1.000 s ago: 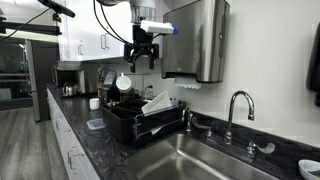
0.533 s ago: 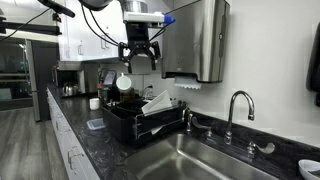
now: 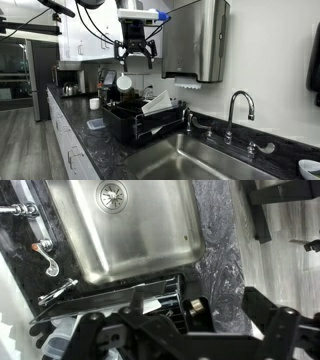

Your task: Take the white cup out of the sink and hang it on the cup hanger

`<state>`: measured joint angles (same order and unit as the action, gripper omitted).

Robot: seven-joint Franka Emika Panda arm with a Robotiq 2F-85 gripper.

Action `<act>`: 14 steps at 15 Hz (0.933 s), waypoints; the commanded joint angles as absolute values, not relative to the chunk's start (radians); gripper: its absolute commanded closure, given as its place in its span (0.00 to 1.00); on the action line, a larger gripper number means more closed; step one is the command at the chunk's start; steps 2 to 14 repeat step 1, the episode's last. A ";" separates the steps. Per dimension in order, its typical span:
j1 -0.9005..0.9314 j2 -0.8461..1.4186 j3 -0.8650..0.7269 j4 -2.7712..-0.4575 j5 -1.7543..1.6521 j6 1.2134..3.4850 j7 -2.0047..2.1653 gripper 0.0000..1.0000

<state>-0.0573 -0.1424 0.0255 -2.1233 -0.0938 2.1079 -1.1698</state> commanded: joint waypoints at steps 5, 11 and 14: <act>-0.030 -0.142 0.000 -2.122 -0.098 2.106 -1.166 0.00; -0.030 -0.142 0.000 -2.122 -0.098 2.106 -1.166 0.00; -0.030 -0.142 0.000 -2.122 -0.098 2.106 -1.166 0.00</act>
